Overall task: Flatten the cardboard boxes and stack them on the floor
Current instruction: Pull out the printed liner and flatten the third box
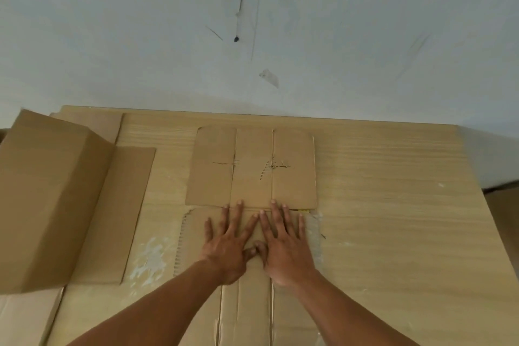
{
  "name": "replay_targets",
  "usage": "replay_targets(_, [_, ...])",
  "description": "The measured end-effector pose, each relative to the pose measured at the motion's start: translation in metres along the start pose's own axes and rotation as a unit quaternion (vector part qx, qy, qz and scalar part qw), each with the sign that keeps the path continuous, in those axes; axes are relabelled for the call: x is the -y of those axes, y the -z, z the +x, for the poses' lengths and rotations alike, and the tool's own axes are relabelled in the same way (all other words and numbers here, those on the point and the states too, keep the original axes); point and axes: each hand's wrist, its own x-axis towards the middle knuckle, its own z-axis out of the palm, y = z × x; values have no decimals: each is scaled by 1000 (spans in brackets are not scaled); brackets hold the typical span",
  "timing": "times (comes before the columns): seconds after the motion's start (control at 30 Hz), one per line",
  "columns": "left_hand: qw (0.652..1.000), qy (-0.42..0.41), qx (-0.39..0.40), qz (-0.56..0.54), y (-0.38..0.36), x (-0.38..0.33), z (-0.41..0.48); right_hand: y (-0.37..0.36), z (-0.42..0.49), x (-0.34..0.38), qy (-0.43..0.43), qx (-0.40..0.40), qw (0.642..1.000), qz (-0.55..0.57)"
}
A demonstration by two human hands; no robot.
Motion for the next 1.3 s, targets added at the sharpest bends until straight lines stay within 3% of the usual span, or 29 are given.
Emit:
replay_targets(0.23, [1000,-8,18,-19,6,6,5,17,5,1,0,73,997,19])
replay_targets(0.33, [996,-15,-37,-76,11,17,-3,24,2,-11,26,57,996,65])
replay_targets(0.4, [980,56,-135,-133,8,25,-12,24,-8,-22,1,-21,995,94])
replay_targets(0.43, [963,131,-171,-164,6,31,-17,24,-15,-26,-47,-60,992,105])
replay_targets(0.5, [912,275,-177,-247,5,39,-22,24,-27,-34,-190,-95,965,151])
replay_targets(0.57, [885,332,-166,-281,6,50,-40,28,-41,-28,-257,-94,945,178])
replay_targets(0.67, [882,332,-149,-300,11,58,-38,31,-42,-27,-287,-82,931,210])
replay_targets(0.97, [765,286,-107,-567,21,64,-51,51,-40,-30,-399,-2,844,358])
replay_targets(1.13, [739,288,-124,-596,12,65,-61,60,-49,-22,-349,-30,842,411])
replay_targets(1.23, [702,295,-130,-636,10,66,-68,69,-54,-19,-307,-12,774,554])
replay_targets(1.3, [687,290,-133,-653,11,68,-73,76,-56,-19,-280,-11,761,586])
